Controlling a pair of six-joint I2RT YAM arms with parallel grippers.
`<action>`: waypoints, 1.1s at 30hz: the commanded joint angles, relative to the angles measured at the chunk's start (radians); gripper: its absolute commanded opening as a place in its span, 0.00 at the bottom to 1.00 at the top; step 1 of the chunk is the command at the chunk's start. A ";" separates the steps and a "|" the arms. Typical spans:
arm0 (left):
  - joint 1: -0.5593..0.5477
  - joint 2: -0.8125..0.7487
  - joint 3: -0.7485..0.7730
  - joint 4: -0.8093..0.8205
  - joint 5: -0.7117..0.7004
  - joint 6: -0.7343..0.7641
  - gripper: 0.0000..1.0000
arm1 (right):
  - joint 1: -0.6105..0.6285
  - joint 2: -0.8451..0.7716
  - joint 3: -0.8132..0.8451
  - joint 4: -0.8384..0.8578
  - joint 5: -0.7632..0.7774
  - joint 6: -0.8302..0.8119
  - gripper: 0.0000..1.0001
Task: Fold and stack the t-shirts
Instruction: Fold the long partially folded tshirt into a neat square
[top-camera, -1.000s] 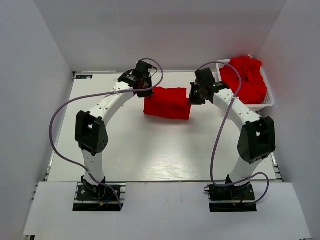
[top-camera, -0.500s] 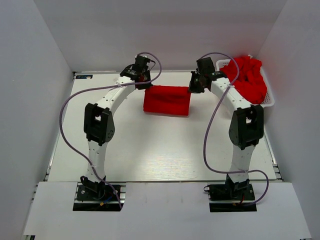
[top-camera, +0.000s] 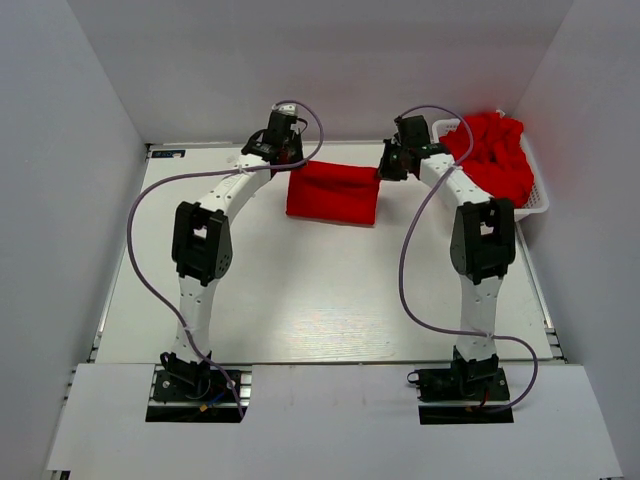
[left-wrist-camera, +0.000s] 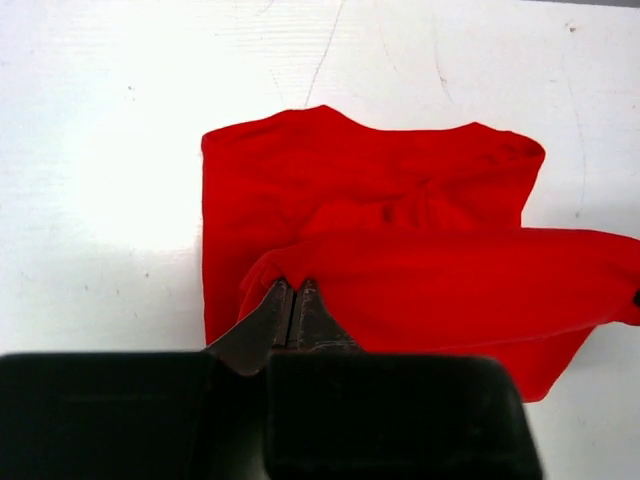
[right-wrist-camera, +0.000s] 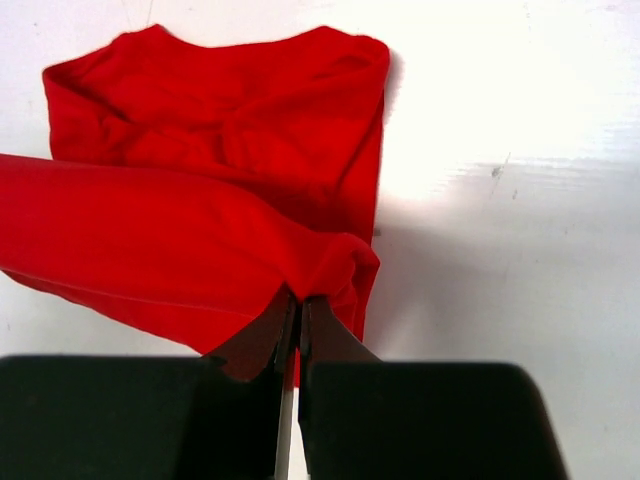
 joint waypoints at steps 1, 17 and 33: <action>0.021 0.013 0.030 0.067 0.003 0.025 0.06 | -0.019 0.047 0.083 0.075 -0.036 -0.016 0.00; 0.111 0.067 0.171 0.179 0.005 -0.013 1.00 | -0.061 0.099 0.173 0.196 -0.140 -0.095 0.90; 0.092 0.106 0.056 0.066 0.233 0.226 1.00 | -0.053 -0.056 -0.049 0.111 -0.089 -0.215 0.90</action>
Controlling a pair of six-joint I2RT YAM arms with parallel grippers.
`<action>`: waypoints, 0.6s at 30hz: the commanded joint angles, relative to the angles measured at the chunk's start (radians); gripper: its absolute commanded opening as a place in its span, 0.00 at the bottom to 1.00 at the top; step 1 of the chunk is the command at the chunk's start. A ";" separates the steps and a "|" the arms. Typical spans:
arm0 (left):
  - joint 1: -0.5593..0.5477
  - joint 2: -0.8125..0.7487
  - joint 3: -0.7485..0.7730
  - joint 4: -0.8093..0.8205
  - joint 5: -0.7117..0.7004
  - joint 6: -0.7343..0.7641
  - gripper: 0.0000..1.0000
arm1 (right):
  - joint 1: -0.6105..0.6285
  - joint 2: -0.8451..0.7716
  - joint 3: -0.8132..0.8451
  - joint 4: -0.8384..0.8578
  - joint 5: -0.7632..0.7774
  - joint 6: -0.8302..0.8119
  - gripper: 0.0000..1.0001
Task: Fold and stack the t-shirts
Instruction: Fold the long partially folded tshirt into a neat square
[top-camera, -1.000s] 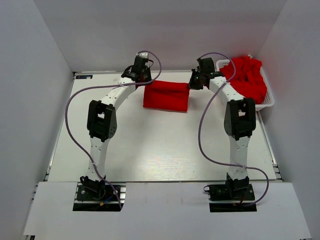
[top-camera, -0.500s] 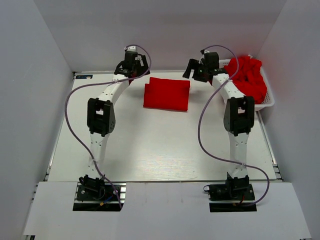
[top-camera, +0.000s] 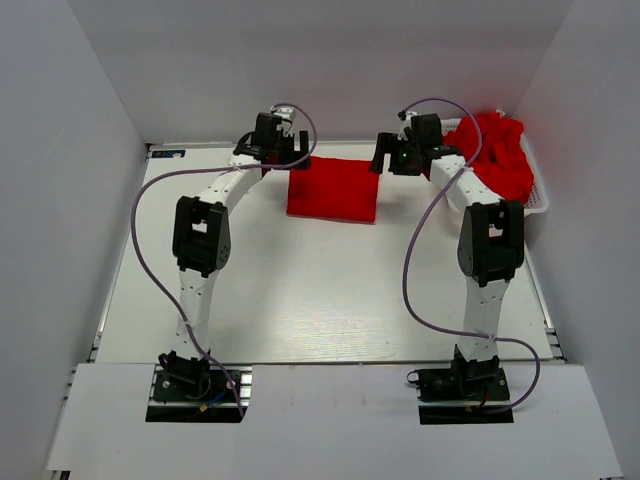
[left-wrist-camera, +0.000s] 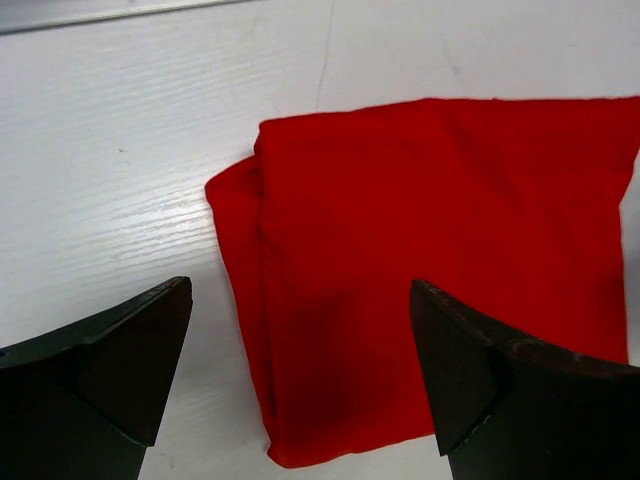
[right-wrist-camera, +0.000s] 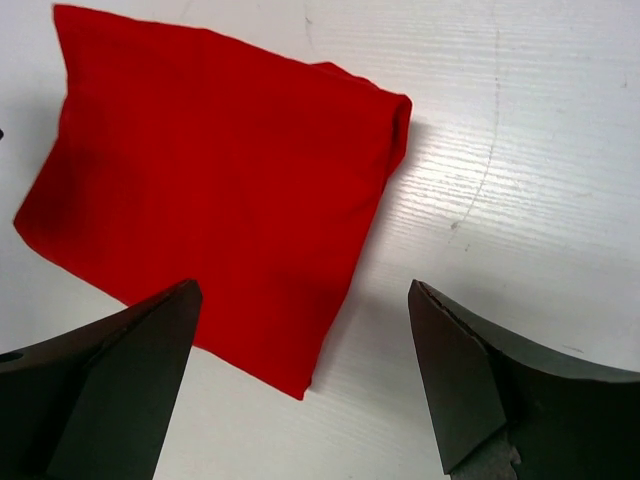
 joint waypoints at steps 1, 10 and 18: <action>0.001 0.019 0.043 -0.067 0.014 0.054 1.00 | -0.001 -0.028 -0.011 -0.010 0.024 -0.039 0.90; 0.001 0.131 0.060 -0.104 0.103 0.101 1.00 | -0.004 -0.032 -0.037 -0.010 0.055 -0.045 0.90; -0.028 0.207 0.069 -0.116 -0.012 0.111 0.79 | -0.007 -0.109 -0.157 0.048 0.107 -0.034 0.90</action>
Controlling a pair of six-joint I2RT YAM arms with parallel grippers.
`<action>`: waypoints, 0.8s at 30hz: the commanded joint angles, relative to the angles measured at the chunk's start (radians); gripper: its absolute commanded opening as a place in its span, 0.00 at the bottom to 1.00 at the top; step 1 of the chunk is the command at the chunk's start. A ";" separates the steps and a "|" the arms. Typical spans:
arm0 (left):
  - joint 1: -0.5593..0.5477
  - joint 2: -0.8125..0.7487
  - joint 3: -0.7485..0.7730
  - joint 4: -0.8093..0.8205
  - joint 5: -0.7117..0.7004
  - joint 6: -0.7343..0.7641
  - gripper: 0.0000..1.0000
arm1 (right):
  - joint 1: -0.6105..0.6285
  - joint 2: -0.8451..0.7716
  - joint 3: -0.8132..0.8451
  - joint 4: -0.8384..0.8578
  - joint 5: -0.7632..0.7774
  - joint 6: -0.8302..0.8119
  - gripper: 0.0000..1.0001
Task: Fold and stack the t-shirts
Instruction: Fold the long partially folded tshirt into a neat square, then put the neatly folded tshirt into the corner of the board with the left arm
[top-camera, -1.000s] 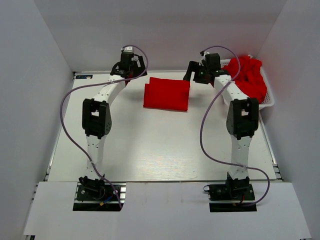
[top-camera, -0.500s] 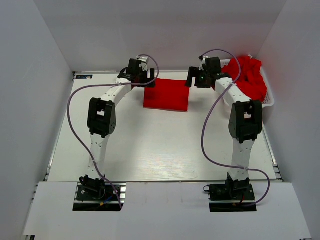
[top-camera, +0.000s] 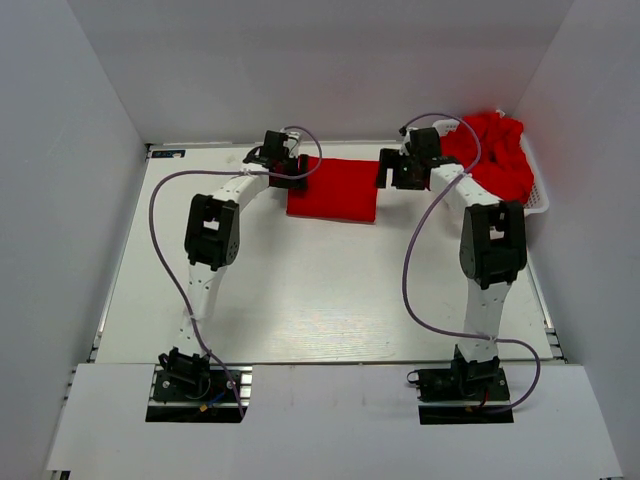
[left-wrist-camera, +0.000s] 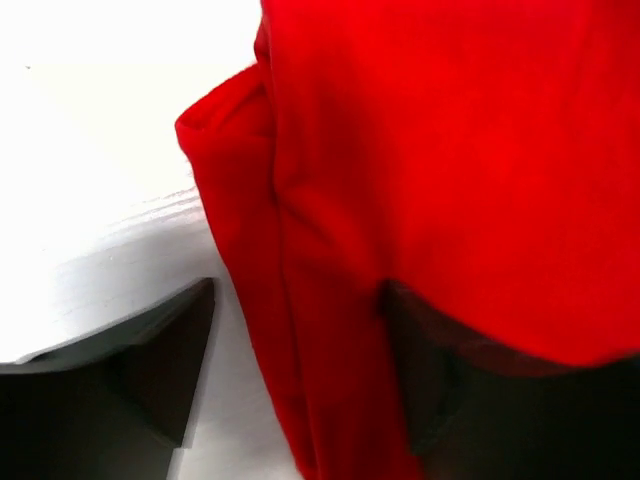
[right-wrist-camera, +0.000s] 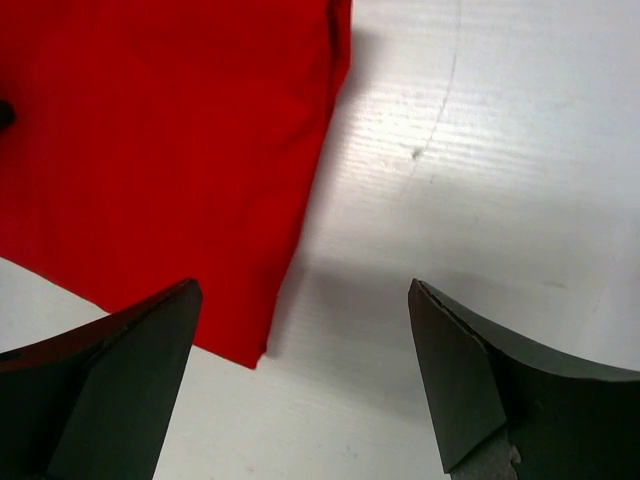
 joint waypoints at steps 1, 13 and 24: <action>-0.020 0.032 0.019 -0.049 -0.070 0.023 0.72 | -0.004 -0.098 -0.059 0.059 0.045 0.000 0.90; -0.029 -0.053 0.004 -0.004 -0.115 0.065 0.00 | -0.004 -0.311 -0.315 0.116 0.118 0.052 0.90; 0.030 -0.210 0.049 -0.082 -0.323 0.206 0.00 | -0.006 -0.534 -0.490 0.139 0.176 0.055 0.90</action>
